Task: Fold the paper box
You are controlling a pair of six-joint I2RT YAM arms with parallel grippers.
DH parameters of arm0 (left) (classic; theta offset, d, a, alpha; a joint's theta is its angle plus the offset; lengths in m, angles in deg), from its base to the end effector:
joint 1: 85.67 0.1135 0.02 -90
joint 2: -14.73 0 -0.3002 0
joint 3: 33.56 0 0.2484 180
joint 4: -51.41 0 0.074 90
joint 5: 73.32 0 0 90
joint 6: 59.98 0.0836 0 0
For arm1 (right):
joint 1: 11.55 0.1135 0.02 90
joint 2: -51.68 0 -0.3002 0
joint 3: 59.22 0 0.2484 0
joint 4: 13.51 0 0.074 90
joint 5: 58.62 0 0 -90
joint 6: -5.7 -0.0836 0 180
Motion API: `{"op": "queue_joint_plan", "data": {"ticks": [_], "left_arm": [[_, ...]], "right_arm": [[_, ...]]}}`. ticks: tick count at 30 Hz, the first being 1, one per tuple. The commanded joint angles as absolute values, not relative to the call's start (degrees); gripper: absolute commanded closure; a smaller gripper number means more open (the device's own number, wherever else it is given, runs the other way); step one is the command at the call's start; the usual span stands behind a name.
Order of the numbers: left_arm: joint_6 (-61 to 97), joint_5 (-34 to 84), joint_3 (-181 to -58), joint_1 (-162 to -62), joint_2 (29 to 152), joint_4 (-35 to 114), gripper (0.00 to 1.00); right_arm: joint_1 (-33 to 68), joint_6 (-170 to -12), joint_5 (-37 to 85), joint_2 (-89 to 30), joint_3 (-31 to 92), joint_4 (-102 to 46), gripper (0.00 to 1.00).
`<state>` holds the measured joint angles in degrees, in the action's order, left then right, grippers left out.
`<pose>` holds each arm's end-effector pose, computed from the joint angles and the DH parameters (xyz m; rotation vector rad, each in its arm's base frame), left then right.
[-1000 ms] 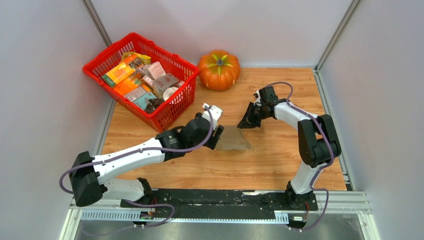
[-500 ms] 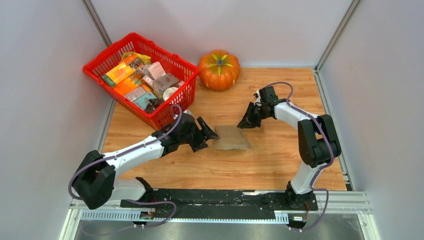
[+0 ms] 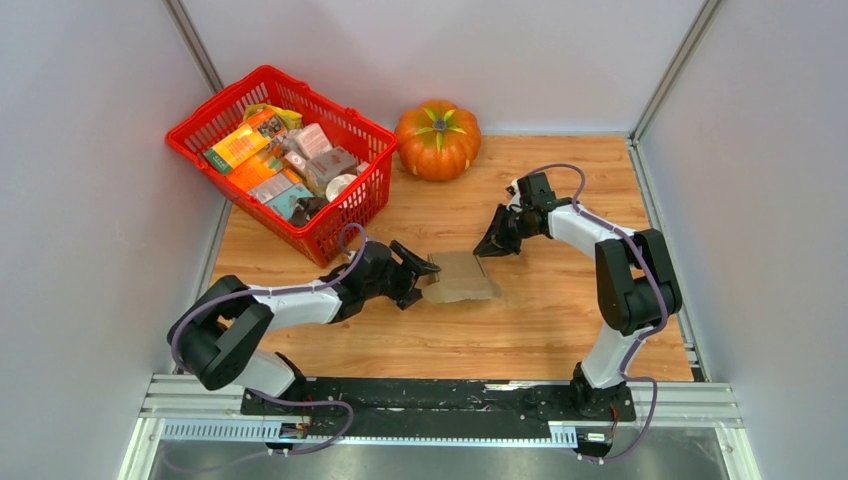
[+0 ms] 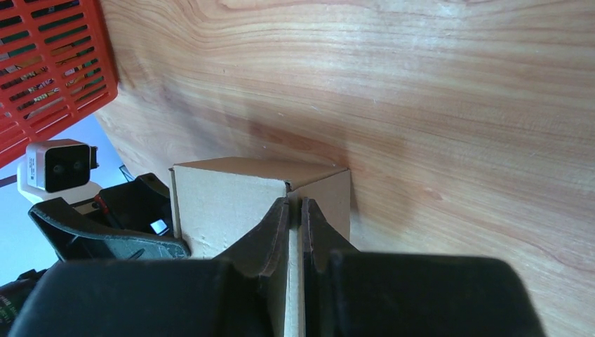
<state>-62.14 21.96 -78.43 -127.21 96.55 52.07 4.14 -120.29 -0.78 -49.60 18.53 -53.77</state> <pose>0.2213 -0.2064 0.1683 -1.0466 2.3538 -1.2457 0.3446 0.1430 0.1788 0.3087 2.7909 1.0111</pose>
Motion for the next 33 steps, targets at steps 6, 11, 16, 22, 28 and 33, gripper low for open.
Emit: {"op": "queue_joint_plan", "data": {"ticks": [6, 11, 16, 22, 28, 33], "left_arm": [[-67.53, 19.57, -75.66, -128.56, 100.41, 70.91, 0.19], [-70.87, 20.90, -75.49, -129.62, 104.29, 77.23, 0.19], [-71.93, 20.29, -74.61, -130.05, 105.79, 80.94, 0.19], [-72.72, 19.67, -73.47, -130.06, 106.66, 85.94, 0.38], [-75.27, 20.46, -71.18, -130.06, 110.44, 94.63, 0.52], [-76.24, 22.13, -70.48, -130.06, 112.20, 98.61, 0.54]], "right_arm": [[4.19, -120.68, -1.14, -48.78, 17.86, -50.86, 0.91], [4.18, -121.48, -1.40, -49.13, 17.60, -50.25, 0.91], [4.27, -122.00, -1.40, -49.04, 17.07, -49.81, 0.91], [4.19, -122.00, -3.51, -47.30, 13.83, -46.73, 0.58], [1.47, -121.83, -6.06, -41.15, 7.94, -43.83, 0.09], [-1.44, -122.18, -12.98, -37.36, -0.32, -39.80, 0.00]]}}
